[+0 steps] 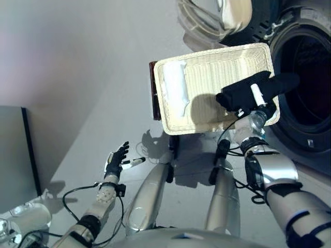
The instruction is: Pick up the clothes and place them into the washing machine
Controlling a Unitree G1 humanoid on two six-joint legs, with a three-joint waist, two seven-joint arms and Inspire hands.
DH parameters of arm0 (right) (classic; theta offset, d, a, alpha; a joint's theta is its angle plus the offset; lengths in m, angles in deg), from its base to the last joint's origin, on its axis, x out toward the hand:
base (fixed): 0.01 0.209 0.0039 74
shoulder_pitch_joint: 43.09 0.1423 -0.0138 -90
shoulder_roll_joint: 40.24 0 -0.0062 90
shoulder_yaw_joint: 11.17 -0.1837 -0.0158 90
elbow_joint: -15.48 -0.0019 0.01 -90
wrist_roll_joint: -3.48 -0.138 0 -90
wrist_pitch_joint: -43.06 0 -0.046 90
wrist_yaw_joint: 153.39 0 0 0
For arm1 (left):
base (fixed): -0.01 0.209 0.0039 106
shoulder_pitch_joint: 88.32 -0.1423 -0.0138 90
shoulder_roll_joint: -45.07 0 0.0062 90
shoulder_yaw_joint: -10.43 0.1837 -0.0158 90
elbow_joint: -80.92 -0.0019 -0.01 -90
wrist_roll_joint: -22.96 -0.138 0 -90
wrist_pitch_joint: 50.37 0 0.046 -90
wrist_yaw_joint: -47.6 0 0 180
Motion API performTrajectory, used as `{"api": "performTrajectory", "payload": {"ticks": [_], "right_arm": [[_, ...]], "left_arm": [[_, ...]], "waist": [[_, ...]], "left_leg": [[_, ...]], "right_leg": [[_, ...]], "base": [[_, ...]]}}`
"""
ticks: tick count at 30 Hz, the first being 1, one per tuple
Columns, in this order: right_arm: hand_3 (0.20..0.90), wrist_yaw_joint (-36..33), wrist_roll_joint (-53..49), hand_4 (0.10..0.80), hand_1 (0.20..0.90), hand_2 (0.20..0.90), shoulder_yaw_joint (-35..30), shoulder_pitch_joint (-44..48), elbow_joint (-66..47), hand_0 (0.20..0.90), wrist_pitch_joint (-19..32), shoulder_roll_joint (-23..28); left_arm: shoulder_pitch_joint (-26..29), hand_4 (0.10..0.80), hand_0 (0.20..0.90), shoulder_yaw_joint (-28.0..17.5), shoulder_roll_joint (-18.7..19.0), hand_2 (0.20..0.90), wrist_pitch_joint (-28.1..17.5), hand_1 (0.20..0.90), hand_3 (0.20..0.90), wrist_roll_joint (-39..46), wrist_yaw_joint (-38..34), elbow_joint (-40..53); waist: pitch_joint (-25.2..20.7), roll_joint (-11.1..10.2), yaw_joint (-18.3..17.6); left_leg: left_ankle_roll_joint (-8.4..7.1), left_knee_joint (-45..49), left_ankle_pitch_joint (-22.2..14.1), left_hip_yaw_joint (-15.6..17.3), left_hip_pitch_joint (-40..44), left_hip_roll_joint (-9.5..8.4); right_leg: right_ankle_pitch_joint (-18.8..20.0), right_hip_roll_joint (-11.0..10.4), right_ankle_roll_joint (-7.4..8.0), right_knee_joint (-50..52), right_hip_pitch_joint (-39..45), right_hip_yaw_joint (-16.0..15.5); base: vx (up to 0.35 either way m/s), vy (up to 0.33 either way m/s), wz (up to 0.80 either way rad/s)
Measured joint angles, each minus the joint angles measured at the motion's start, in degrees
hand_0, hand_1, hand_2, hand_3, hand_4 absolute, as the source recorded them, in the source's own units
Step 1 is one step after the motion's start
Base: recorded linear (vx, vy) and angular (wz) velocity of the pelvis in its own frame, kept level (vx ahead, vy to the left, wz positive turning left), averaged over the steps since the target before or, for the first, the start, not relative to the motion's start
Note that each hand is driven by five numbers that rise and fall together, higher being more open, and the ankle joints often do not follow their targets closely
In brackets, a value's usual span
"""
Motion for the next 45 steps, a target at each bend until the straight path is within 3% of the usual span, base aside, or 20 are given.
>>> {"api": "performTrajectory", "payload": {"ticks": [5,14,16,17,24,34,45], "right_arm": [[0.2,-2.3,0.3,0.3,0.2,0.2,-2.0,0.4,-0.2,0.2,0.2,1.5],[0.205,-11.6,7.7,0.304,0.205,0.205,-4.0,8.5,-5.0,0.205,1.4,12.8],[0.738,-12.6,7.8,0.684,0.738,0.738,-4.5,9.3,-5.9,0.738,1.1,13.1],[0.9,-13.2,7.9,0.8,0.9,0.9,-4.4,9.3,-5.9,0.9,1.1,12.9],[0.9,-11.9,7.9,0.8,0.9,0.9,-3.9,9.3,-5.9,0.9,1.3,11.6],[0.9,-9.3,4.6,0.8,0.9,0.9,-3.8,9.3,-3.4,0.9,2.5,6.4],[0.9,-7.2,4.3,0.8,0.9,0.9,-3.1,9.0,-1.7,0.9,2.4,6.2]], "left_arm": [[-0.2,0.8,0.9,0.1,-0.7,0.9,-0.2,0.9,0.9,0.0,1.1,0.0],[-2.4,0.8,0.9,2.4,-0.9,0.9,-0.4,0.9,0.9,1.6,1.2,-1.0],[-2.4,0.8,0.9,2.4,-1.0,0.9,-0.5,0.9,0.9,1.8,1.2,-1.0],[-2.4,0.8,0.9,2.4,-1.1,0.9,-1.0,0.9,0.9,1.9,1.2,-1.0],[-2.4,0.8,0.9,2.7,-1.5,0.9,-1.5,0.9,0.9,4.1,1.7,-1.0],[-2.4,0.8,0.9,4.4,-2.5,0.9,-1.4,0.9,0.9,4.1,2.6,-1.5],[-2.5,0.8,0.9,4.3,-2.6,0.9,-1.4,0.9,0.9,4.1,2.6,-1.9]], "waist": [[-0.4,0.2,-0.3],[-2.2,2.4,-0.2],[-2.6,3.1,-0.2],[-2.9,3.5,-0.1],[-3.1,3.7,-0.1],[-3.2,3.8,-1.6],[-3.5,3.9,-1.7]], "left_leg": [[0.1,-1.2,0.1,0.5,1.7,0.09],[0.7,-2.9,0.5,3.3,1.7,-0.41],[0.88,-3.0,0.4,3.3,1.8,-0.51],[0.94,-3.0,0.3,3.4,1.8,-0.54],[1.28,-4.1,0.0,4.2,3.4,-1.09],[1.25,-4.3,0.1,4.2,3.6,-1.04],[1.02,-4.1,-0.1,4.1,3.6,-1.03]], "right_leg": [[-0.1,0.1,-0.06,-0.6,1.1,0.3],[1.7,0.1,1.1,-3.0,-0.4,3.4],[1.8,0.2,1.08,-3.1,-0.5,3.7],[1.9,0.2,1.01,-3.2,-0.5,3.9],[2.4,0.3,1.81,-4.3,-0.2,6.3],[2.5,0.4,1.77,-4.2,-0.2,6.4],[2.5,0.4,1.74,-3.8,-0.2,6.4]], "base": [[0.018,0.023,-0.06],[0.018,0.049,-0.14],[0.02,0.06,-0.1],[0.02,0.047,-0.06],[0.016,0.021,-0.15],[0.002,0.002,-0.01],[0.0,0.0,0.0]]}}
